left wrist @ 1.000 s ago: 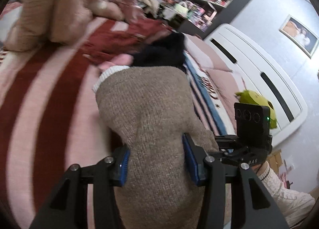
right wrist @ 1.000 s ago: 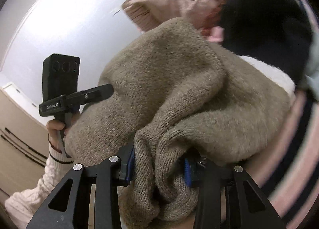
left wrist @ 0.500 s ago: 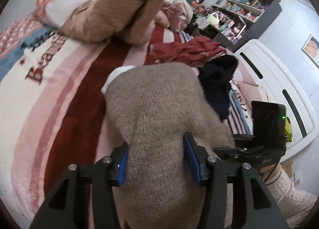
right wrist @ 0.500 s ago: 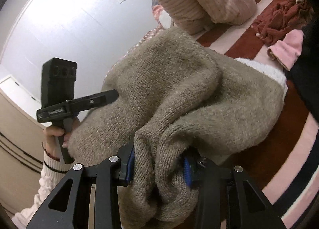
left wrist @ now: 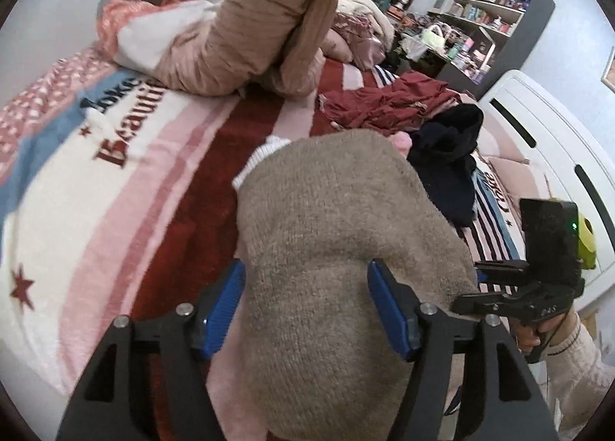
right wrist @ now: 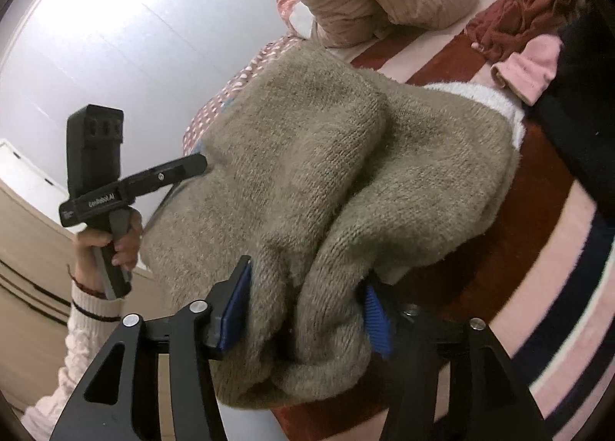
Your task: Fold small clothes
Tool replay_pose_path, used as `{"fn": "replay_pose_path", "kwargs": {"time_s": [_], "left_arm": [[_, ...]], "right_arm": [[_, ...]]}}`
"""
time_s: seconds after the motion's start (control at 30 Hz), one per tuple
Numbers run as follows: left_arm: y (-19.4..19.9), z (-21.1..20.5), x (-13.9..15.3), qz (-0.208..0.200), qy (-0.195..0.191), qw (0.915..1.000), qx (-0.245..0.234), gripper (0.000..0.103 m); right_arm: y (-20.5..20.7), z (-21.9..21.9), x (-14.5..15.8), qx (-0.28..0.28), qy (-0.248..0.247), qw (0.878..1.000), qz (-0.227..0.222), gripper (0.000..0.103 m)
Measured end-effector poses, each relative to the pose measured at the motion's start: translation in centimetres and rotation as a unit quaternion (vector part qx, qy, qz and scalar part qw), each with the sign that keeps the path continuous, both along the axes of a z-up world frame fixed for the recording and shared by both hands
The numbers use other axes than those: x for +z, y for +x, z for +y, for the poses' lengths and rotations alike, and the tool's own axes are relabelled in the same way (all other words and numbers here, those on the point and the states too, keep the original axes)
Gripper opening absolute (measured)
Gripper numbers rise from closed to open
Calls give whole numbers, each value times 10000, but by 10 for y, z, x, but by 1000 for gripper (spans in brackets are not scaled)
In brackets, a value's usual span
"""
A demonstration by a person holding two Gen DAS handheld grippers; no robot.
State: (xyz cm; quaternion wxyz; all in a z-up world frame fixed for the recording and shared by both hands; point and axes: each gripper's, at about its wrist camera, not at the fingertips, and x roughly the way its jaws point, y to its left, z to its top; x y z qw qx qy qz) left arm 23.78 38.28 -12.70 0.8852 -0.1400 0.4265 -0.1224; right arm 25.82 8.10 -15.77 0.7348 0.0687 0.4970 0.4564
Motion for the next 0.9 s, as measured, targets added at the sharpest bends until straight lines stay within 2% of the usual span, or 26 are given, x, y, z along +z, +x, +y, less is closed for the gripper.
{"fn": "replay_pose_path", "kwargs": {"time_s": [0.03, 0.07, 0.2, 0.3, 0.5, 0.6, 0.77, 0.8, 0.83, 0.9], "left_arm": [[-4, 1, 5, -21, 8, 9999, 112, 73], [-6, 2, 9, -25, 14, 9998, 208, 76], [-26, -6, 30, -237, 267, 9986, 390, 77], [-41, -21, 49, -447, 482, 9961, 580, 85], [-69, -65, 79, -894, 935, 9890, 724, 89], [-86, -104, 95, -1271, 1199, 9812, 816, 96], [-107, -174, 114, -1880, 1329, 9702, 753, 101], [-112, -190, 117, -2007, 1380, 9668, 773, 102], [-118, -212, 119, -2180, 1526, 9600, 874, 102], [-126, -245, 120, -2376, 1646, 9533, 874, 102]], "right_arm": [[-2, -1, 4, -8, -3, 10000, -43, 57], [-5, -5, 7, -2, -7, 10000, -75, 58], [-21, -32, 17, -50, -21, 9998, -211, 59], [-31, -55, 24, -180, -29, 9993, -334, 59], [-57, -102, 39, -597, -144, 9940, -907, 59], [-74, -130, 46, -880, -240, 9880, -1243, 62], [-107, -177, 59, -1300, -389, 9731, -1862, 63], [-113, -189, 61, -1376, -398, 9701, -1958, 65], [-121, -203, 63, -1486, -423, 9660, -2075, 66], [-131, -222, 67, -1684, -477, 9582, -2262, 69]]}}
